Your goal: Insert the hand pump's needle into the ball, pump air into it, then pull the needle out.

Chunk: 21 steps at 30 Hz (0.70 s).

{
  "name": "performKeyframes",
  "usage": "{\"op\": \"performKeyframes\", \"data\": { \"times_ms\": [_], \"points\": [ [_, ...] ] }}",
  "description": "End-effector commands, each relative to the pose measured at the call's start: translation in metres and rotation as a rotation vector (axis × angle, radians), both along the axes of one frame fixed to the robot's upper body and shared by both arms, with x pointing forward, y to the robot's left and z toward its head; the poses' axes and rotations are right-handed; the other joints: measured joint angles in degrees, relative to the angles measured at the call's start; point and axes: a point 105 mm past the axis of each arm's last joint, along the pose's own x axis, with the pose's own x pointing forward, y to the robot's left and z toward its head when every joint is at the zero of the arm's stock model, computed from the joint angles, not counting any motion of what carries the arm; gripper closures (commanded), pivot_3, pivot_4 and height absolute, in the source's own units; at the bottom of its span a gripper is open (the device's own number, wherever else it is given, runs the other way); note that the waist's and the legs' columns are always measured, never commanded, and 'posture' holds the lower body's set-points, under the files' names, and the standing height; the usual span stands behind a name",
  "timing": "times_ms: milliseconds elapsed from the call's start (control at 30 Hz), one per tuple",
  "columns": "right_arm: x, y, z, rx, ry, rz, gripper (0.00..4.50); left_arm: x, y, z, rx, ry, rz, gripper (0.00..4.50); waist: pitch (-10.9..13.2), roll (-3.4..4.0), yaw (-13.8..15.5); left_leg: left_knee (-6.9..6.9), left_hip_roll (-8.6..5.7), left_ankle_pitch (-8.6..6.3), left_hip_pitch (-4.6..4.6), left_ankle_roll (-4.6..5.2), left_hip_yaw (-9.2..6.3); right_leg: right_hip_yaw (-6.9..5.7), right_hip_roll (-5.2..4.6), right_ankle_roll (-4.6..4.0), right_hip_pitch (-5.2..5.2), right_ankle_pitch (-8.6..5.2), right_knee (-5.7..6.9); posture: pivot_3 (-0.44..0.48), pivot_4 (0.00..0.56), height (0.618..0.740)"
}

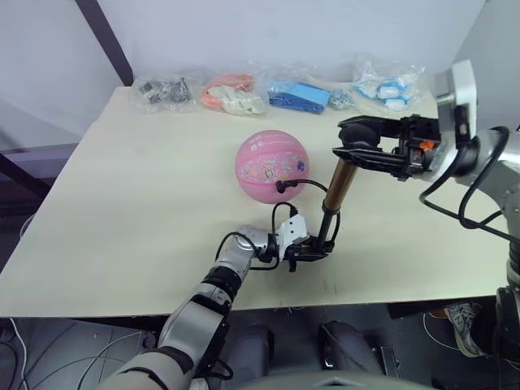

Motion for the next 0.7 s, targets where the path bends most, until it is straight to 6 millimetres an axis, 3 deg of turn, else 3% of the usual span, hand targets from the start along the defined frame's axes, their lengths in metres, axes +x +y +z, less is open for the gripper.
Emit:
{"op": "performKeyframes", "data": {
  "times_ms": [33,300,400,533,700],
  "points": [
    [-0.006,-0.006,0.029,0.056,-0.112,-0.011,2.56,-0.015,0.021,-0.037,0.11,0.125,0.039,3.43,0.0,0.0,0.0,0.0,0.0,0.0,0.0,0.0,0.01,0.01,0.0,0.0,0.0,0.0,0.0,0.0,0.15,0.74],
    [-0.001,0.003,-0.055,-0.13,0.006,-0.016,2.56,-0.015,0.02,-0.036,0.106,0.123,0.039,3.43,-0.1,-0.08,0.0,0.0,0.01,0.0,0.08,0.0,0.0,-0.01,0.01,0.0,0.07,0.0,0.0,0.0,0.15,0.74],
    [0.0,0.009,-0.076,-0.088,0.048,-0.019,2.56,-0.015,0.02,-0.036,0.106,0.124,0.041,3.43,-0.2,-0.1,-0.3,0.0,0.03,0.0,0.23,0.0,0.05,0.01,0.02,0.01,0.18,0.0,0.02,0.0,0.15,0.74],
    [-0.004,0.02,-0.118,-0.119,0.128,-0.011,2.56,-0.015,0.02,-0.036,0.107,0.124,0.043,3.43,-0.3,-0.13,-0.5,-0.04,0.1,0.0,0.61,-0.01,0.03,-0.01,0.06,0.01,0.52,-0.01,0.02,0.0,0.15,0.74],
    [-0.006,0.029,-0.145,-0.133,0.168,-0.019,2.56,-0.014,0.021,-0.036,0.106,0.122,0.046,3.43,-0.3,-0.13,-0.5,-0.1,0.13,-0.01,0.87,-0.01,0.03,-0.02,0.07,0.01,0.77,-0.03,-0.02,0.0,0.15,0.74]
  ]
}}
